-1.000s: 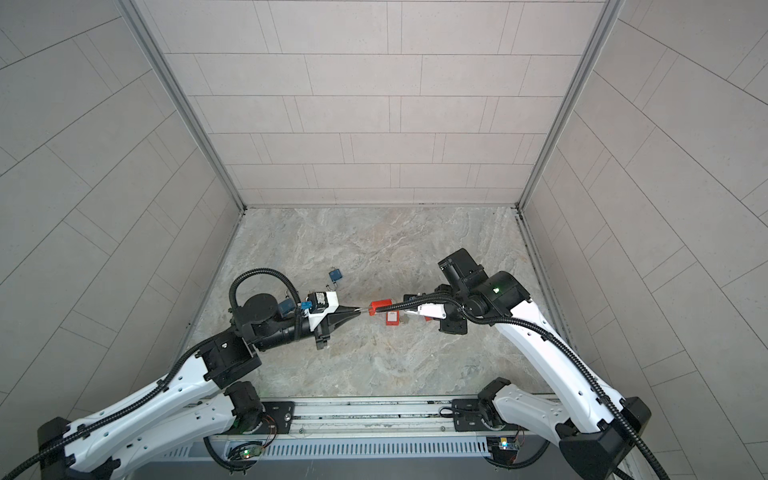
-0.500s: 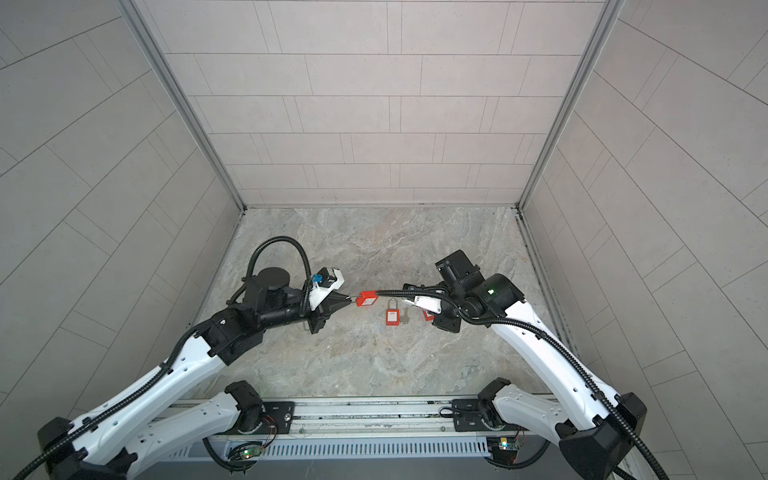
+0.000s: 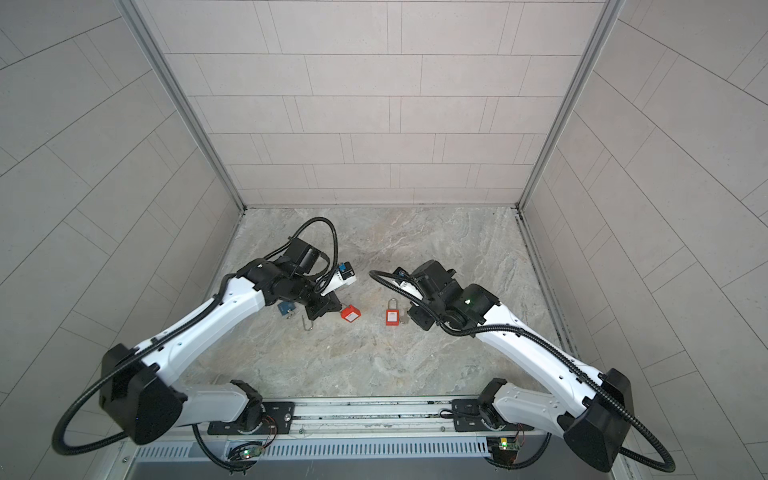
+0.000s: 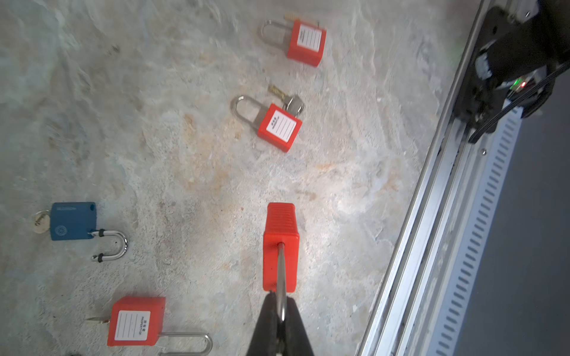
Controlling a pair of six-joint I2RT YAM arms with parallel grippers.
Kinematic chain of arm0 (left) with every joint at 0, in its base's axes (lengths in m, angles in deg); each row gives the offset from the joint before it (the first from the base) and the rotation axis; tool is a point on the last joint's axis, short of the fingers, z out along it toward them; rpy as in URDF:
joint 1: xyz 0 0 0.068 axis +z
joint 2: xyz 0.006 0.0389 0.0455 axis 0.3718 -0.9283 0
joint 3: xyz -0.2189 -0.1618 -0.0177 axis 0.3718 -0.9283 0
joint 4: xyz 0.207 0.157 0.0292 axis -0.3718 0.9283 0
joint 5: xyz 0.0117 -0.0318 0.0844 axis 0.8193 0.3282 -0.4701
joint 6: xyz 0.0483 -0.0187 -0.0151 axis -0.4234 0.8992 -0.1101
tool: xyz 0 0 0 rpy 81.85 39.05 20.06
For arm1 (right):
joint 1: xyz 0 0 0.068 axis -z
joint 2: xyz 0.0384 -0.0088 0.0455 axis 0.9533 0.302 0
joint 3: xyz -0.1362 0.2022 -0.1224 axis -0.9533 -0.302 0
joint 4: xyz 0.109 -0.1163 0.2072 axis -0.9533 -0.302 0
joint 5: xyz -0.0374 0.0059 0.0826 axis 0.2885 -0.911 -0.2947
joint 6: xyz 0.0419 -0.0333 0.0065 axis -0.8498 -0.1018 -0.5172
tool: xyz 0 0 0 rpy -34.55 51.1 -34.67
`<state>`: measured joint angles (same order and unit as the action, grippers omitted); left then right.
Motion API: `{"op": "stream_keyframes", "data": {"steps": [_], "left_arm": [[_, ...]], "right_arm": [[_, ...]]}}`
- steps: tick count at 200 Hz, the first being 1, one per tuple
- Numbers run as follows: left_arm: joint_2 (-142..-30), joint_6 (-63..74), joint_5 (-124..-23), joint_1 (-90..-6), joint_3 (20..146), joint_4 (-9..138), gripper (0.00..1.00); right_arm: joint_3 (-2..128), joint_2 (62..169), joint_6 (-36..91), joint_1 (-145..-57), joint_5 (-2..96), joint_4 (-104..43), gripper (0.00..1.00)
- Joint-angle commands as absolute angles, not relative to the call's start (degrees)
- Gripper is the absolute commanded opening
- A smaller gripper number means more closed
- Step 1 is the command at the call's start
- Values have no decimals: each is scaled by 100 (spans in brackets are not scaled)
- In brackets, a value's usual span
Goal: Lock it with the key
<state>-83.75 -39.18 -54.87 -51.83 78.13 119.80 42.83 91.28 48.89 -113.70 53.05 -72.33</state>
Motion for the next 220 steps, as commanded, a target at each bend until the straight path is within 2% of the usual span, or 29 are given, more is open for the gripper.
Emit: {"op": "stream_keyframes", "data": {"steps": [1,46,87,162,220], "left_arm": [[-8951,-4816,-5709,-5150,8171,13010,1],[-9774,-5261,-5292,-5154,8555,13188,1],[-10788,-5698,-4931,-5181,9278,13849,2],[-11976,-5667,-5173,-5451,10219,13861,3],[-12890,-5541,-5673,-5540,11084,13918,11]], "right_arm": [[4215,9205,3850,-11549,5742,-6902,0],[4214,9631,2577,-11558,5958,-6806,0],[4020,9678,2312,-11567,5922,-6891,0],[3964,9454,1602,-11567,5645,-6871,0],[3919,9194,1166,-11565,5593,-6999,0]]}}
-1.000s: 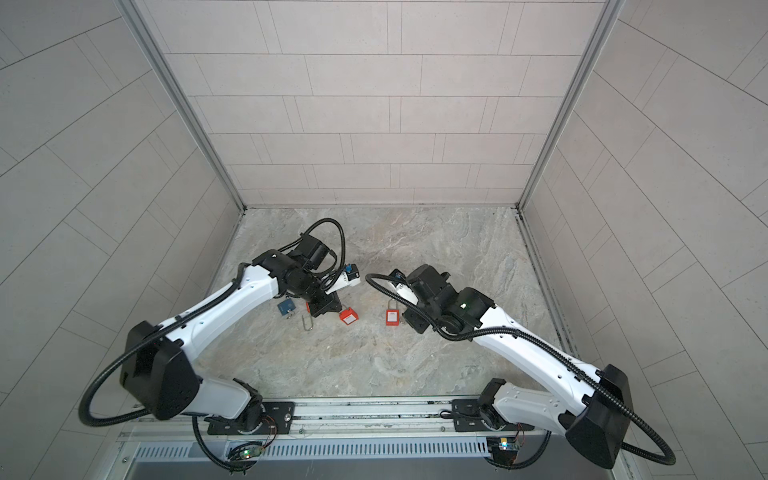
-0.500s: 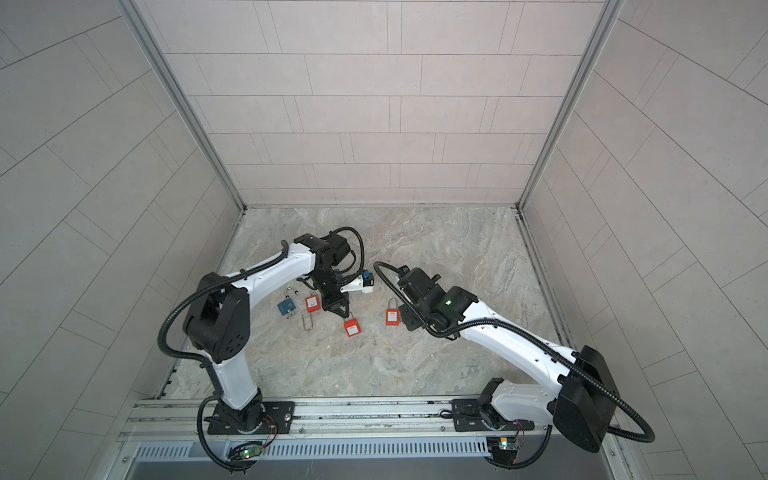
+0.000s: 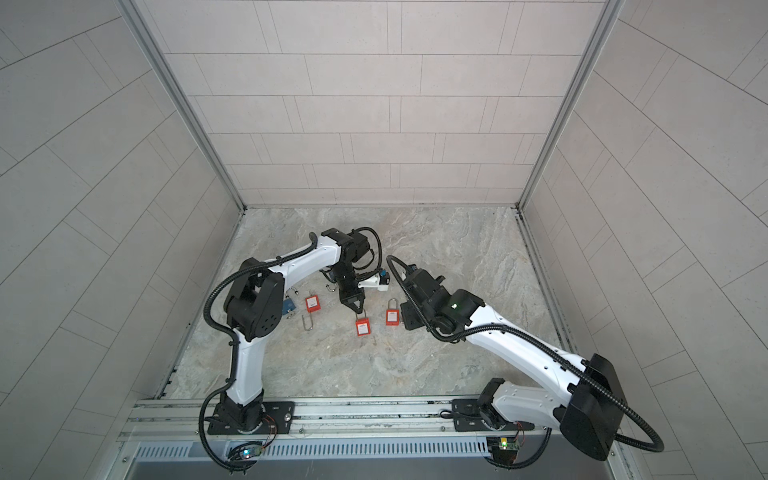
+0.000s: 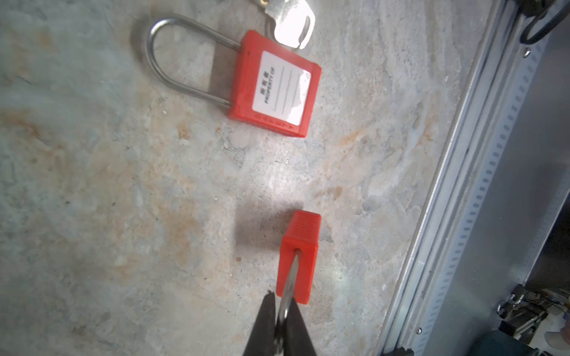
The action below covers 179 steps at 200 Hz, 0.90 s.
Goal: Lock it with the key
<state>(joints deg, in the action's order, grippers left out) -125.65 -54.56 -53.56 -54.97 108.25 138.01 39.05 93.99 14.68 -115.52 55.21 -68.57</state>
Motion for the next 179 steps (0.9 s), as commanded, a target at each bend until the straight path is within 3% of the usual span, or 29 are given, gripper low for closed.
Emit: {"op": "stream_keyframes", "data": {"steps": [1,44,60,98,141,179], "left_arm": [[-12900,-5541,-5677,-5540,11095,13914,11],[-13028,-5413,-6151,-5668,11269,13514,18],[-13052,-5306,-6086,-5659,11358,13402,27],[-12846,-4960,-5829,-5529,11378,13084,35],[-11503,-3447,-4975,-4787,10042,11314,38],[-9920,-1580,-5585,-4207,8700,10301,33]], "right_arm": [[3921,9190,1159,-11561,5597,-7007,0],[3820,9097,774,-11559,5633,-6978,0],[3828,9121,660,-11558,5585,-7034,0],[4040,9234,395,-11567,5423,-7275,0],[4281,9742,115,-11787,5211,-7444,0],[4848,10717,148,-12081,5121,-7401,0]]}}
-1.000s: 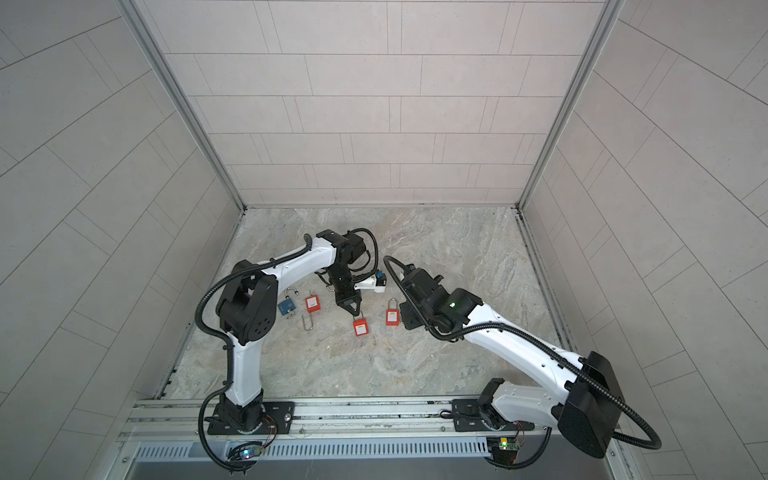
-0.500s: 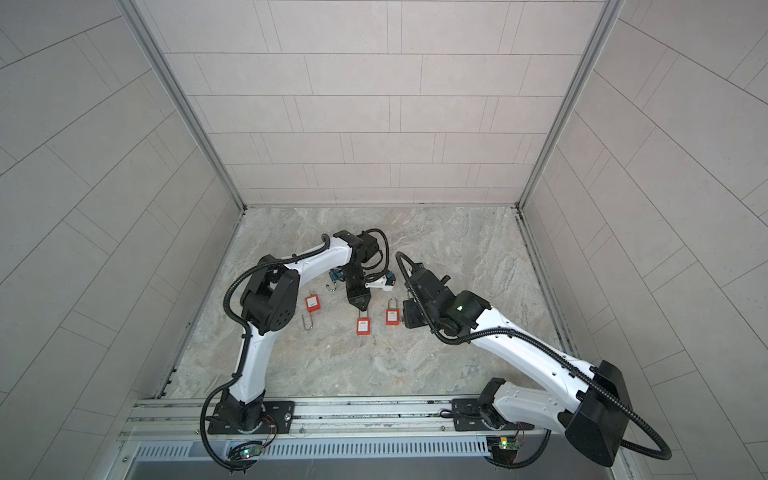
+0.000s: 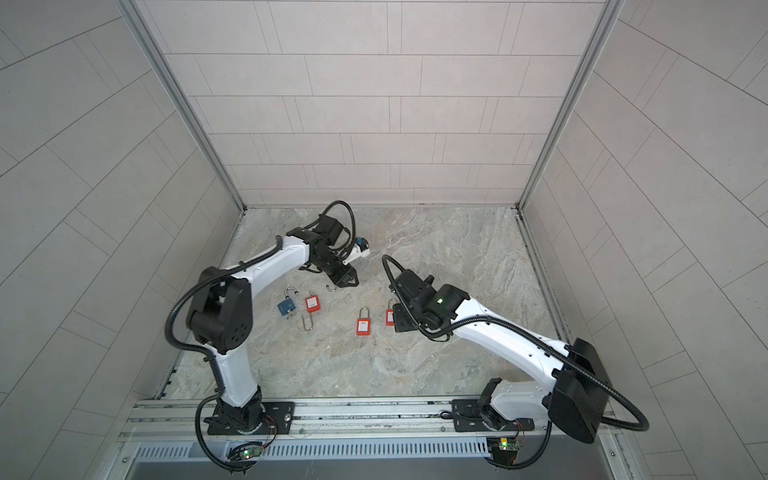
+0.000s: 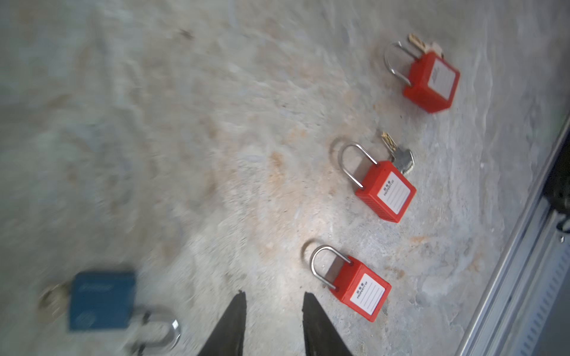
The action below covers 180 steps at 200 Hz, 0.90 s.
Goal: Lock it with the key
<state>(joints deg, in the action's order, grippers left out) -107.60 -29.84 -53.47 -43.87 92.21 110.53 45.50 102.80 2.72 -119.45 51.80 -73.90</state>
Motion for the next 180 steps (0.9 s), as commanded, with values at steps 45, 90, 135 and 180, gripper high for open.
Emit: {"op": "stream_keyframes", "data": {"steps": [45,90,135,180], "left_arm": [[-8122,-45,-6011,-4200,7205,10362,34],[-6407,1528,-6306,-4203,5931,9913,34],[-5287,1896,-6687,-4204,5423,10025,35],[-5103,2027,-6684,-4204,5383,10249,35]], "right_arm": [[5675,12078,405,-12094,4656,-7565,0],[6347,13349,602,-12059,4061,-7542,0],[6632,13811,536,-12065,4203,-7686,0],[6609,13812,398,-12000,4333,-7691,0]]}}
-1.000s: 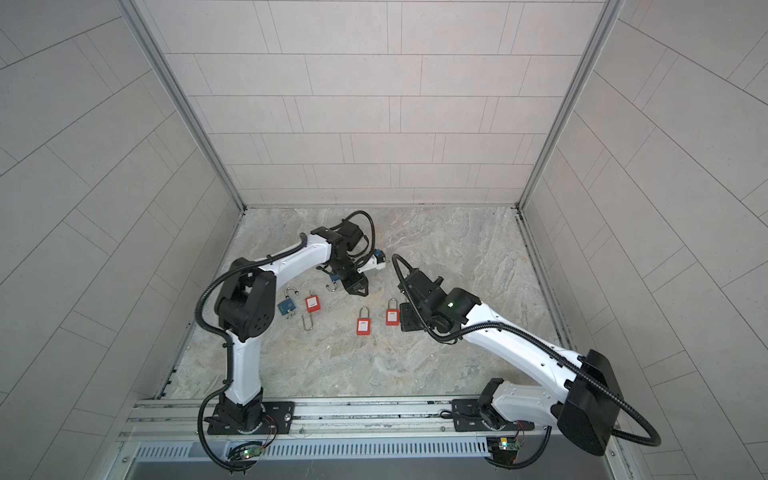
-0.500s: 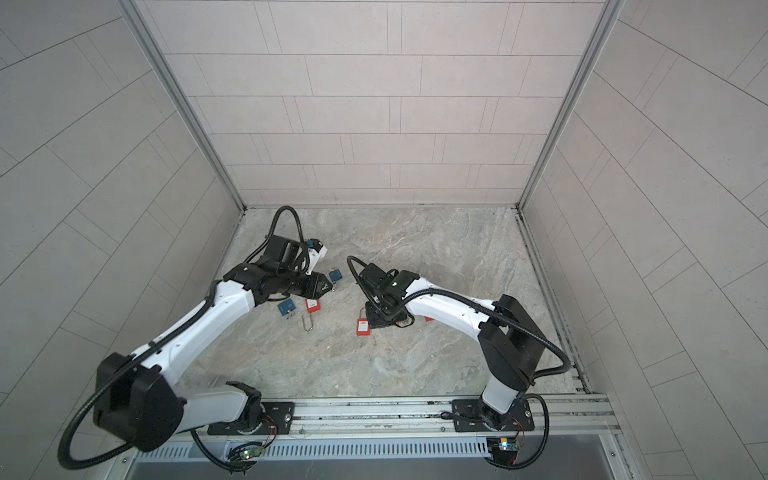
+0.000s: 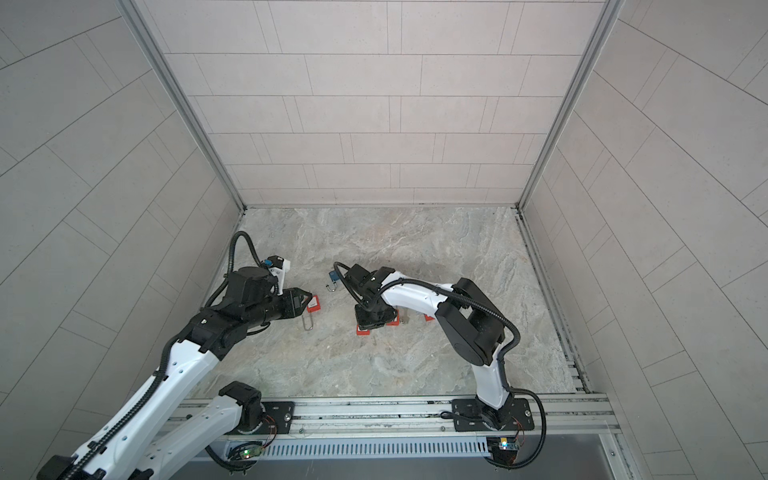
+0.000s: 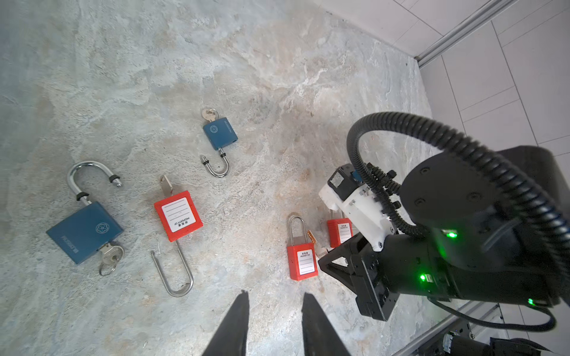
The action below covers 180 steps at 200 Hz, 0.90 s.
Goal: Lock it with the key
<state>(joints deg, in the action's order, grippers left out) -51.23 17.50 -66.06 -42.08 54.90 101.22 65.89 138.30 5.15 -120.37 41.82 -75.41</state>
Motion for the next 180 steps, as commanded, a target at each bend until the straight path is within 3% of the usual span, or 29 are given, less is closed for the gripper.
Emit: {"op": "stream_keyframes", "data": {"steps": [1,82,143,180], "left_arm": [[-5108,2027,-6675,-4204,5380,10252,35],[-5329,1949,-6431,-4209,5433,10206,35],[-5288,1837,-6376,-4210,5455,10326,38],[-5471,1676,-6440,-4205,5719,10419,40]], "right_arm": [[6607,13807,397,-11999,4338,-7691,0],[6714,14042,203,-11900,4305,-7783,1],[6576,13745,96,-11899,4618,-7817,28],[6194,12845,49,-11953,5404,-7632,31]]}}
